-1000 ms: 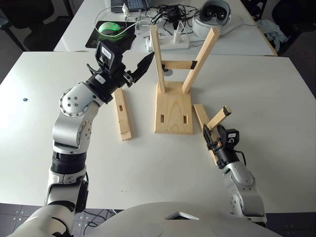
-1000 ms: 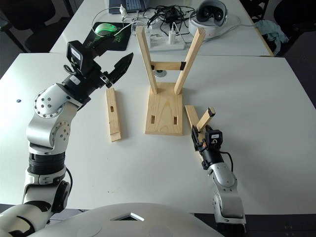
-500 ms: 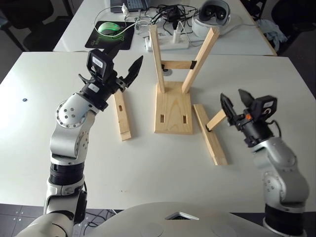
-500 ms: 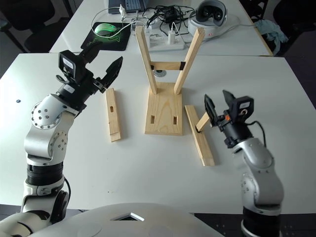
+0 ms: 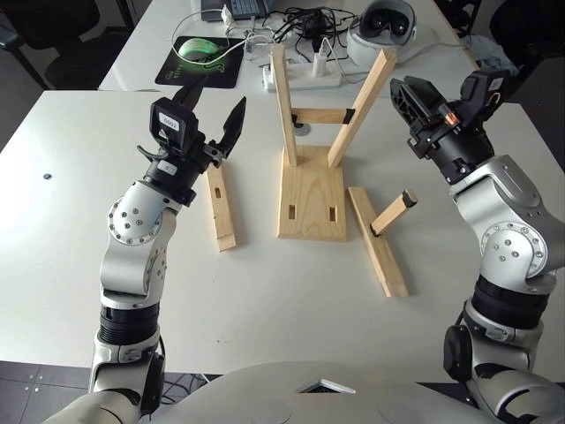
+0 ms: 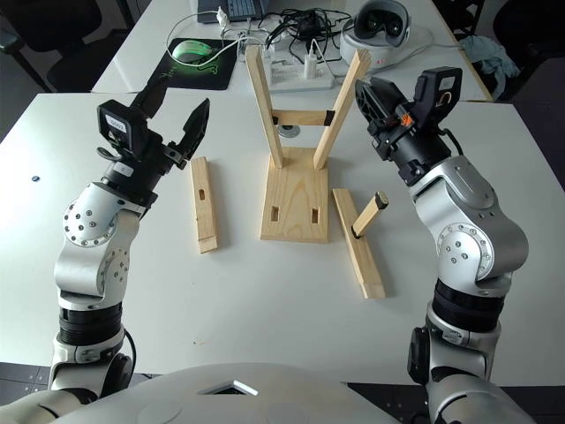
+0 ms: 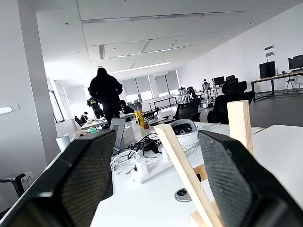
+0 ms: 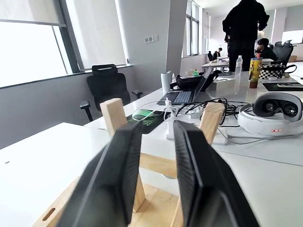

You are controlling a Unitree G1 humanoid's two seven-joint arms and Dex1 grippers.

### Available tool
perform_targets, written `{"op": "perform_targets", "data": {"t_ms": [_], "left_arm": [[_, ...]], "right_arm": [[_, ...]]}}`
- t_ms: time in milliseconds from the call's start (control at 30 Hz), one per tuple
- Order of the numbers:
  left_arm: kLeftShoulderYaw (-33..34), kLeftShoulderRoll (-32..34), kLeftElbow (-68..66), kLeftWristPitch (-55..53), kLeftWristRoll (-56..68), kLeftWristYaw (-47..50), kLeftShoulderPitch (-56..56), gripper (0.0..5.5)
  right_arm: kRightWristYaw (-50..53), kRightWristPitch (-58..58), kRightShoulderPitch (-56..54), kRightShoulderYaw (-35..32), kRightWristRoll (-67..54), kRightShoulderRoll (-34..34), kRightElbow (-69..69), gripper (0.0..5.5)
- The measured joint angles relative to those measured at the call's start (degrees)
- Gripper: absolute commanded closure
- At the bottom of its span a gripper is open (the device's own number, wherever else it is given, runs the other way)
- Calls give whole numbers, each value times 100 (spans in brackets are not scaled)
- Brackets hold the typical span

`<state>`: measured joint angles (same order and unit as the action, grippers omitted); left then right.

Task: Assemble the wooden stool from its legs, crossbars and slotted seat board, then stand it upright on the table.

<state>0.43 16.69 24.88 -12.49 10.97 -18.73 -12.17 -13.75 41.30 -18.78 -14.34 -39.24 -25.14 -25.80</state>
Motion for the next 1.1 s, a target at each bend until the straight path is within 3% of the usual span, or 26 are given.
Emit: {"op": "perform_targets", "data": {"t_ms": [133,800,1100], "left_arm": [[29,-4,0,22,-6,19,7,230],[45,-33,-25,36,-1,8,49,230],[42,7,-176,35,41,-191,-140,230]], "right_arm": [[-148,-19,291,0,29,-57,-16,548],[-476,-275,1105,94,271,-67,-64,548],[183,-71,1041,-473,-287,368,-69,548]]}}
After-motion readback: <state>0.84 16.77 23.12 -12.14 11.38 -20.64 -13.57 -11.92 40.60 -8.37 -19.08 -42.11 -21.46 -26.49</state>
